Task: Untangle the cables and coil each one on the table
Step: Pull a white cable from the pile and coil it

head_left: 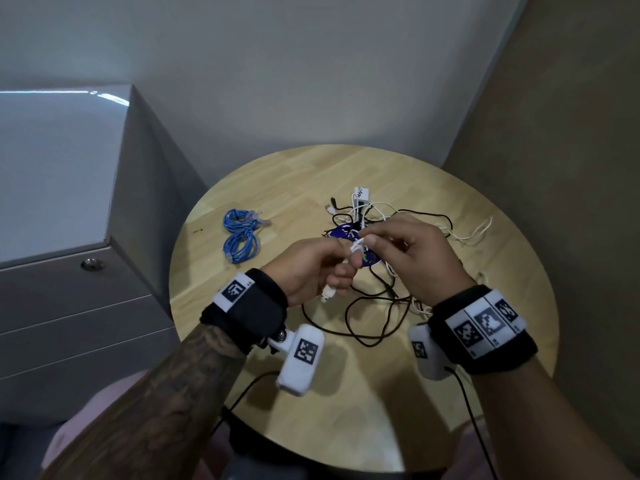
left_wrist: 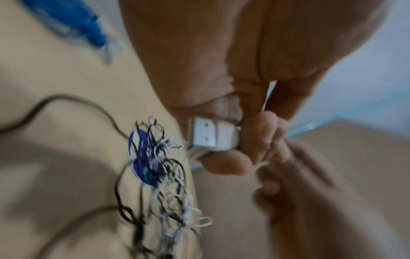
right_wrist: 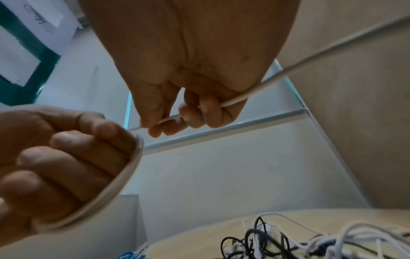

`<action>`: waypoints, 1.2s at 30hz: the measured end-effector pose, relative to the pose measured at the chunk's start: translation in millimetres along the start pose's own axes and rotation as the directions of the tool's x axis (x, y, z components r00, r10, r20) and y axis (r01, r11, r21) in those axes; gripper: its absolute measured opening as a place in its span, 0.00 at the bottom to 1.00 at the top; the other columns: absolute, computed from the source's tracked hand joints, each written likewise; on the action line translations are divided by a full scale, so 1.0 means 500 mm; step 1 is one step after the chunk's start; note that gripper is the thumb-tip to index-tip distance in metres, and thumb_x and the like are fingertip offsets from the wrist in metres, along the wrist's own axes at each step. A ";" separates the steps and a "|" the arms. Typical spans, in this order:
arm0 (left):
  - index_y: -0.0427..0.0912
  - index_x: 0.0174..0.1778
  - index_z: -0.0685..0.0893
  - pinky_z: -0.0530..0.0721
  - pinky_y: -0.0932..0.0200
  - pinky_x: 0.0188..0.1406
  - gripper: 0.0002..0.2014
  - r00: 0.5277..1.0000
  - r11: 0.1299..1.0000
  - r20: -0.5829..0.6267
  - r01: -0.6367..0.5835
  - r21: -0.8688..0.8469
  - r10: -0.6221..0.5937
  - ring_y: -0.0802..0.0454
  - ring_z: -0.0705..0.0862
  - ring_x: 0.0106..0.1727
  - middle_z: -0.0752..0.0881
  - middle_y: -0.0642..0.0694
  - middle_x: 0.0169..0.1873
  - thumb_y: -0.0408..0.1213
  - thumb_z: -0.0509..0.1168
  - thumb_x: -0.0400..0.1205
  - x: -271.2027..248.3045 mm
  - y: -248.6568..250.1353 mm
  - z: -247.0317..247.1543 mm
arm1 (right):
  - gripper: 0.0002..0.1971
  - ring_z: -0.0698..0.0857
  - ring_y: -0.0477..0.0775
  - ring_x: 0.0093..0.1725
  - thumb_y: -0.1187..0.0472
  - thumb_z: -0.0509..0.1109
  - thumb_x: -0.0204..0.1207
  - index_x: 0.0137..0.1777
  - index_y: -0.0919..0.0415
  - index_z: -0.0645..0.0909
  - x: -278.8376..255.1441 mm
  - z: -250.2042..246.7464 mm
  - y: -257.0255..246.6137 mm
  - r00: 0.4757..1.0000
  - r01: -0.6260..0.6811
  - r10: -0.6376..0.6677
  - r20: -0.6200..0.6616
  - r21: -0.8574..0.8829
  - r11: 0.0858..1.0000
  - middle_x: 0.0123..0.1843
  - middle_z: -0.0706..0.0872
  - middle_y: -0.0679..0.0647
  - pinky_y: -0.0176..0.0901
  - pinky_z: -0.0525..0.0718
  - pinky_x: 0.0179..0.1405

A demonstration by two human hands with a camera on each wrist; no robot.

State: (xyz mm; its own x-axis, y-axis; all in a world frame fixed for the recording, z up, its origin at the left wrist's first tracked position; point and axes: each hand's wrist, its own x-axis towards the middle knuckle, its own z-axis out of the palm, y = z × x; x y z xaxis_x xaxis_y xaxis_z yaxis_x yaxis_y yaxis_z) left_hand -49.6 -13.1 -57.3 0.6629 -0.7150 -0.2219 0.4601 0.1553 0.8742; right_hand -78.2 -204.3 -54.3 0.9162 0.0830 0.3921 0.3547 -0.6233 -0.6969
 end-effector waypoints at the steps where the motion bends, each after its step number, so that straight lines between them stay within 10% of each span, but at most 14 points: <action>1: 0.39 0.38 0.79 0.73 0.59 0.30 0.07 0.999 0.993 0.039 -0.005 -0.118 0.010 0.54 0.64 0.25 0.66 0.49 0.27 0.36 0.57 0.77 -0.006 0.004 -0.005 | 0.08 0.86 0.44 0.43 0.59 0.72 0.83 0.56 0.50 0.91 -0.003 0.007 0.000 1.000 -0.024 0.023 0.005 0.038 0.999 0.43 0.89 0.43 0.35 0.79 0.43; 6: 0.37 0.47 0.80 0.83 0.59 0.44 0.09 0.966 0.735 -0.139 -0.256 -0.629 0.218 0.57 0.78 0.30 0.77 0.50 0.32 0.32 0.53 0.85 -0.018 0.032 -0.044 | 0.11 0.76 0.43 0.28 0.54 0.63 0.88 0.60 0.47 0.87 -0.034 0.079 0.003 0.953 -0.164 0.156 0.258 0.008 0.986 0.29 0.81 0.48 0.44 0.77 0.35; 10: 0.33 0.52 0.82 0.89 0.56 0.49 0.11 0.797 0.731 -0.508 -0.553 -0.399 0.326 0.53 0.88 0.39 0.86 0.46 0.37 0.31 0.54 0.88 -0.012 0.048 -0.099 | 0.10 0.74 0.41 0.28 0.53 0.64 0.87 0.60 0.51 0.86 -0.059 0.121 -0.027 0.923 -0.132 0.103 0.372 0.052 0.990 0.27 0.78 0.40 0.42 0.74 0.34; 14: 0.31 0.51 0.83 0.88 0.55 0.47 0.10 0.678 0.831 -0.609 -0.554 -0.054 0.412 0.47 0.90 0.40 0.88 0.41 0.39 0.29 0.57 0.88 -0.005 0.033 -0.128 | 0.09 0.76 0.42 0.30 0.48 0.66 0.85 0.43 0.47 0.81 -0.053 0.093 -0.047 0.951 -0.048 0.055 0.304 -0.031 0.998 0.29 0.79 0.42 0.49 0.79 0.34; 17: 0.29 0.50 0.84 0.88 0.55 0.45 0.09 0.708 0.896 -0.565 -0.421 0.144 0.424 0.46 0.90 0.38 0.87 0.37 0.39 0.28 0.59 0.87 -0.005 0.028 -0.117 | 0.07 0.80 0.49 0.32 0.50 0.70 0.83 0.44 0.50 0.84 -0.039 0.050 -0.054 0.989 -0.051 0.049 0.143 0.012 0.999 0.31 0.82 0.48 0.55 0.83 0.35; 21: 0.27 0.49 0.86 0.83 0.58 0.36 0.15 0.917 0.909 -0.293 -0.142 0.391 0.270 0.45 0.86 0.31 0.86 0.37 0.33 0.35 0.59 0.88 -0.005 0.000 -0.054 | 0.06 0.85 0.49 0.40 0.56 0.71 0.81 0.48 0.53 0.90 -0.005 0.001 -0.044 0.990 0.043 -0.044 -0.136 -0.014 0.999 0.38 0.86 0.47 0.51 0.84 0.41; 24: 0.34 0.40 0.82 0.76 0.56 0.33 0.16 0.989 0.960 -0.089 -0.088 0.265 0.115 0.50 0.72 0.25 0.74 0.45 0.24 0.41 0.57 0.87 -0.001 -0.013 -0.009 | 0.06 0.87 0.48 0.44 0.58 0.73 0.81 0.51 0.54 0.92 0.003 -0.004 -0.009 0.978 0.004 -0.011 -0.208 -0.030 1.000 0.42 0.88 0.47 0.48 0.84 0.46; 28: 0.43 0.35 0.74 0.73 0.62 0.29 0.13 0.995 0.966 -0.023 -0.104 -0.236 0.102 0.57 0.62 0.23 0.62 0.53 0.25 0.39 0.55 0.85 -0.011 0.016 -0.024 | 0.09 0.81 0.38 0.35 0.56 0.70 0.85 0.53 0.54 0.92 -0.011 0.017 0.013 0.981 -0.195 0.191 0.043 0.125 0.973 0.34 0.85 0.41 0.35 0.79 0.39; 31: 0.42 0.36 0.74 0.72 0.66 0.36 0.12 0.968 0.705 -0.115 -0.242 -0.667 0.223 0.59 0.62 0.26 0.64 0.53 0.26 0.36 0.54 0.85 -0.021 0.044 -0.072 | 0.12 0.75 0.42 0.29 0.53 0.65 0.88 0.53 0.53 0.90 -0.026 0.045 0.010 0.918 -0.297 0.265 0.295 0.071 0.952 0.28 0.78 0.44 0.39 0.74 0.35; 36: 0.36 0.47 0.78 0.80 0.56 0.48 0.11 0.840 0.570 -0.464 -0.535 -0.623 0.281 0.55 0.75 0.29 0.73 0.50 0.31 0.32 0.51 0.85 -0.029 0.064 -0.145 | 0.12 0.73 0.41 0.25 0.54 0.64 0.89 0.52 0.54 0.90 -0.039 0.071 -0.021 0.818 -0.401 0.286 0.499 0.139 0.905 0.24 0.73 0.42 0.37 0.73 0.30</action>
State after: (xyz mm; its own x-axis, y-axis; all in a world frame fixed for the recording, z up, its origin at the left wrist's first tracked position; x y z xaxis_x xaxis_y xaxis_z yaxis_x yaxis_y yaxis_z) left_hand -1.7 51.8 -57.3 0.9604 -0.2403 -0.1412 0.2754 0.8961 0.3480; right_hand -93.1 -171.7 -76.0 0.9439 0.2780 -0.1781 -0.0203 -0.4895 -0.8718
